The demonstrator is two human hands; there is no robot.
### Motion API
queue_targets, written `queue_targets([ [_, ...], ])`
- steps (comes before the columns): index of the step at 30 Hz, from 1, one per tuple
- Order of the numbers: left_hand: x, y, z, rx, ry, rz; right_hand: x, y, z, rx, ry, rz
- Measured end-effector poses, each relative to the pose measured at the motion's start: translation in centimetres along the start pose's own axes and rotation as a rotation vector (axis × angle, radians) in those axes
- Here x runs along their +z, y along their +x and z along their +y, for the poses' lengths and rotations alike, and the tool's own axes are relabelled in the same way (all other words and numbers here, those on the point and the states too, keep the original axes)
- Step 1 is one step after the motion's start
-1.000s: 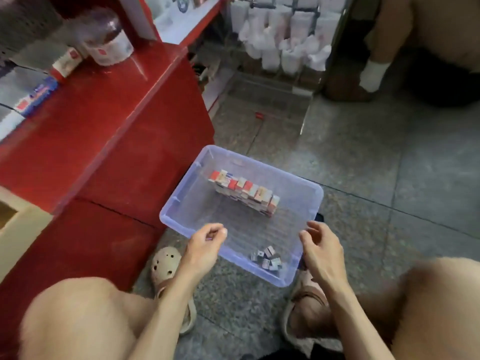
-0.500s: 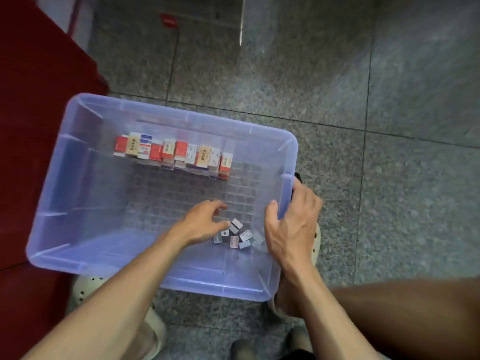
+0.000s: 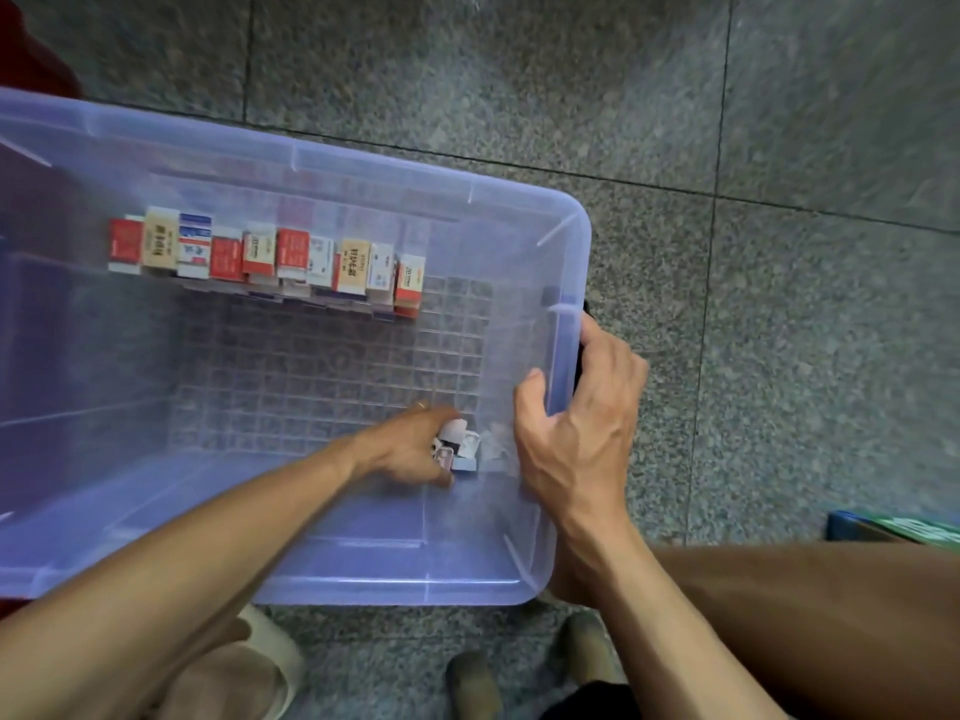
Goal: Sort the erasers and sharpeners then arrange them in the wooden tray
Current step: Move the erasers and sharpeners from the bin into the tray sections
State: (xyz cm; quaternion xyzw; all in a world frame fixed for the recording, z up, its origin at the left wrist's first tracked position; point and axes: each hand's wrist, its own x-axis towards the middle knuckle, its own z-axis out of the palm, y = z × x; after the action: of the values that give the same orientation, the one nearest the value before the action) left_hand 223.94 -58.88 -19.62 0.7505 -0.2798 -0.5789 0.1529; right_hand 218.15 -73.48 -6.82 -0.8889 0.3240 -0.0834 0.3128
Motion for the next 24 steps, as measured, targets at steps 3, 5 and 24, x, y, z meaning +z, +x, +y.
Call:
queue_targets([
  [3, 0.2, 0.1, 0.2, -0.028, -0.082, 0.016, 0.1, 0.0, 0.0, -0.01, -0.002, 0.012],
  [5, 0.2, 0.0, 0.3, -0.009, -0.138, 0.027, 0.1, 0.0, 0.1, -0.011, 0.003, 0.015],
  [24, 0.4, 0.1, 0.5, 0.048, -0.338, -0.029, 0.1, -0.1, 0.7, -0.027, 0.07, 0.015],
])
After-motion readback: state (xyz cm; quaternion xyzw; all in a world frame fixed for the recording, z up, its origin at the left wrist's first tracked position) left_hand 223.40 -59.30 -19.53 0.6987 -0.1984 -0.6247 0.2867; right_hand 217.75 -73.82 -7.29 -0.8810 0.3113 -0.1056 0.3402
